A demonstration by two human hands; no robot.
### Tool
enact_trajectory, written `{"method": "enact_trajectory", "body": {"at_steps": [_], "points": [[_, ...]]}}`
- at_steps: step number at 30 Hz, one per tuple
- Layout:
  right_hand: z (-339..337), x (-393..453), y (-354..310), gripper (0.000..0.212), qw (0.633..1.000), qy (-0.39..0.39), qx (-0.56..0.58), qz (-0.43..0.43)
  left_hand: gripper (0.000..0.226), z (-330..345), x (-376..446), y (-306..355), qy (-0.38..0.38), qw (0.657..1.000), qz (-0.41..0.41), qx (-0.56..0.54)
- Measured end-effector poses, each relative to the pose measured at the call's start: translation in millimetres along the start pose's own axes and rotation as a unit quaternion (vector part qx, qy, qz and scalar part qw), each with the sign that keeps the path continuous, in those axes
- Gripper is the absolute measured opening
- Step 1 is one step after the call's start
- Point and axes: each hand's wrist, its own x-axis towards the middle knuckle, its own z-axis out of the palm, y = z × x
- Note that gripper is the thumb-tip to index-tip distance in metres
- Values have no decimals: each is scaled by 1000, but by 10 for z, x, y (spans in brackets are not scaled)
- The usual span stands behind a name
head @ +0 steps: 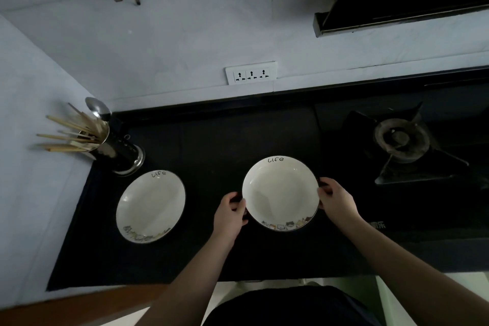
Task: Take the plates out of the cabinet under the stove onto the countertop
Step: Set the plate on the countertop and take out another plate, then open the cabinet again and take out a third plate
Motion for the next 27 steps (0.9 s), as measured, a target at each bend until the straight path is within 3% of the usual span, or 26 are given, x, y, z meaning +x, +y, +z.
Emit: {"method": "enact_trajectory", "body": {"at_steps": [4, 7, 10, 14, 17, 21, 27], "points": [[-91, -189, -20, 39, 999, 13, -32, 24, 42, -261, -80, -56, -28, 990, 62, 121], [-140, -418, -36, 33, 998, 9, -65, -19, 42, -462, -187, -119, -78, 956, 151, 239], [-105, -748, -101, 33, 993, -28, -99, -64, 45, -639, -352, -183, -98, 897, 244, 356], [88, -1233, -193, 34, 981, -63, -144, -116, 50, -835, -561, -334, -48, 785, 382, 486], [320, -1622, -218, 43, 967, -36, -202, -152, 54, -1074, -702, -517, -29, 737, 414, 533], [541, -2108, -175, 53, 930, 41, -296, -213, 59, -1346, -890, -697, -32, 704, 434, 561], [511, -2747, 58, 63, 912, 103, -351, -185, 63, -1310, -1205, -730, -72, 666, 477, 569]]}}
